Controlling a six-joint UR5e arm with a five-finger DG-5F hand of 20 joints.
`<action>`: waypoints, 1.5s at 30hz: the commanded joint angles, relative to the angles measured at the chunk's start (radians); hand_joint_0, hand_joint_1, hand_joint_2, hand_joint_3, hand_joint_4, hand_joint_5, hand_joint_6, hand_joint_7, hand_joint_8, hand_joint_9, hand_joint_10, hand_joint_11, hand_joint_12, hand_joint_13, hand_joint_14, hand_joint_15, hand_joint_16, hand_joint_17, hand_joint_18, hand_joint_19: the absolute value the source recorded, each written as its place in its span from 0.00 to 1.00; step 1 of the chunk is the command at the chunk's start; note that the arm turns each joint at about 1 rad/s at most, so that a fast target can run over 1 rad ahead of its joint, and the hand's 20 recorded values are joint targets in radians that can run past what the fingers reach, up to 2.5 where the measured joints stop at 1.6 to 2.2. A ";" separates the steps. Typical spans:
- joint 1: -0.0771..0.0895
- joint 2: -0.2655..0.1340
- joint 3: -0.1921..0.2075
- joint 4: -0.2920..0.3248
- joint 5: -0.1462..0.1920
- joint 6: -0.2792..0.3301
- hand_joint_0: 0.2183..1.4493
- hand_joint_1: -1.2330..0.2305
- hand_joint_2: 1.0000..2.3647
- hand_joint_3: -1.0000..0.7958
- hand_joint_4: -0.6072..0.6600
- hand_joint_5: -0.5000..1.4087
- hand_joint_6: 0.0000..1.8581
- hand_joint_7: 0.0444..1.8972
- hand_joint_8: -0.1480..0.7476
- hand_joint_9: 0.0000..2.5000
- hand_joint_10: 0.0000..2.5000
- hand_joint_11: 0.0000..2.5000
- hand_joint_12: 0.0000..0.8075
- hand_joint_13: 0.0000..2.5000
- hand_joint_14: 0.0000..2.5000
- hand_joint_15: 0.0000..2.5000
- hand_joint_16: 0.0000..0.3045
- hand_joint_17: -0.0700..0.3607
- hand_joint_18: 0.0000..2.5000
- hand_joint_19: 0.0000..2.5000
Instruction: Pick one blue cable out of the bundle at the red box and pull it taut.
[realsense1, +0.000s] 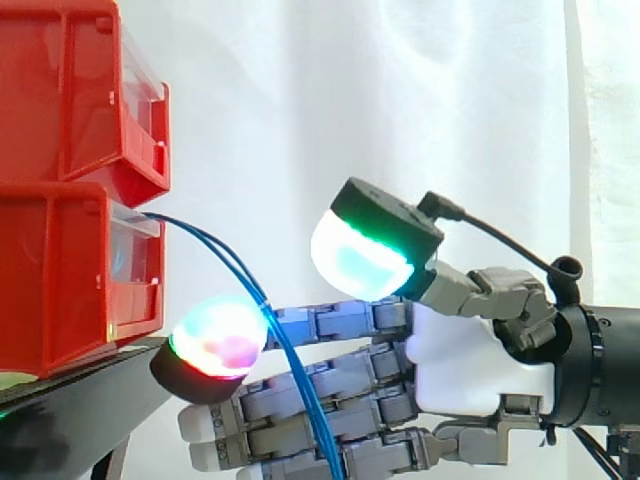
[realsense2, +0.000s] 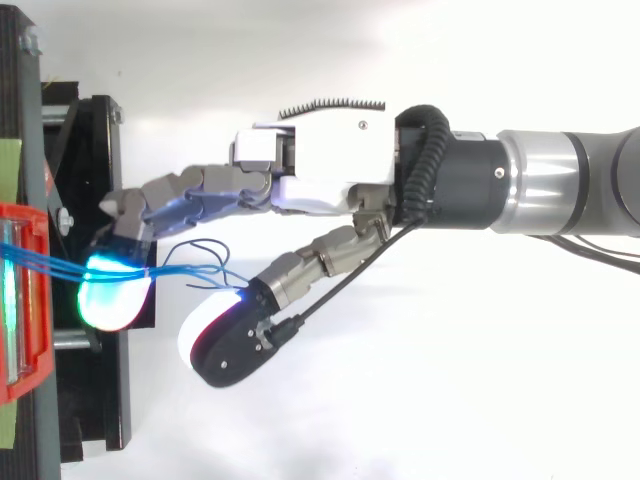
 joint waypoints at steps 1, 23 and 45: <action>-0.002 0.001 0.000 -0.017 0.030 -0.045 0.27 0.32 0.00 0.28 0.72 0.19 0.27 0.45 0.44 0.13 0.00 0.03 0.38 0.03 0.00 0.03 0.16 0.42 0.00 0.01; 0.002 -0.001 -0.007 -0.012 0.079 -0.117 0.31 0.27 0.00 0.31 0.68 0.20 0.27 0.57 0.43 0.13 0.00 0.03 0.38 0.03 0.00 0.02 0.16 0.41 0.00 0.01; -0.002 0.001 0.006 -0.021 0.080 -0.125 0.27 0.30 0.00 0.28 0.64 0.22 0.29 0.63 0.45 0.14 0.00 0.04 0.39 0.04 0.00 0.03 0.16 0.42 0.00 0.01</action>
